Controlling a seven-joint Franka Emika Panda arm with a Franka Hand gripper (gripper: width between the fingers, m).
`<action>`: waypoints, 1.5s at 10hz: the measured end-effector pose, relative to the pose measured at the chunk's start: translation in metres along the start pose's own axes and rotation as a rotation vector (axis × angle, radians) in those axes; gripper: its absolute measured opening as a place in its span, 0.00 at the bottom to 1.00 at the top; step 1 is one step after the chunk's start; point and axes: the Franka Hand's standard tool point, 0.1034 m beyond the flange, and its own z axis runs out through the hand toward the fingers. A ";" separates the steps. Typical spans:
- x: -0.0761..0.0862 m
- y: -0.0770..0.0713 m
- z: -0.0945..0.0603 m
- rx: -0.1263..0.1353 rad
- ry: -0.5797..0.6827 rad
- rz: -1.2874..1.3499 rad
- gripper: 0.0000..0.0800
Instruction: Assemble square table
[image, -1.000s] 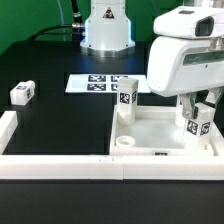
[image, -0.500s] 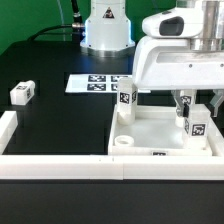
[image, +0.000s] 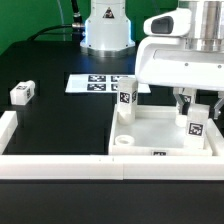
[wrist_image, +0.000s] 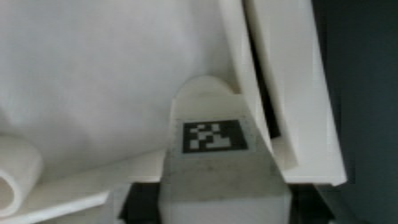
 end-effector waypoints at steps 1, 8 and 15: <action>0.002 0.003 0.000 -0.006 0.002 0.063 0.37; 0.005 0.011 -0.002 -0.027 0.007 0.142 0.78; -0.007 0.022 -0.032 -0.012 0.004 -0.020 0.81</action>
Offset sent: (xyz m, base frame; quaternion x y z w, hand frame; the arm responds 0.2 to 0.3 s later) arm -0.0009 0.0010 -0.0014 -0.0053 -0.0076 0.1986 0.9800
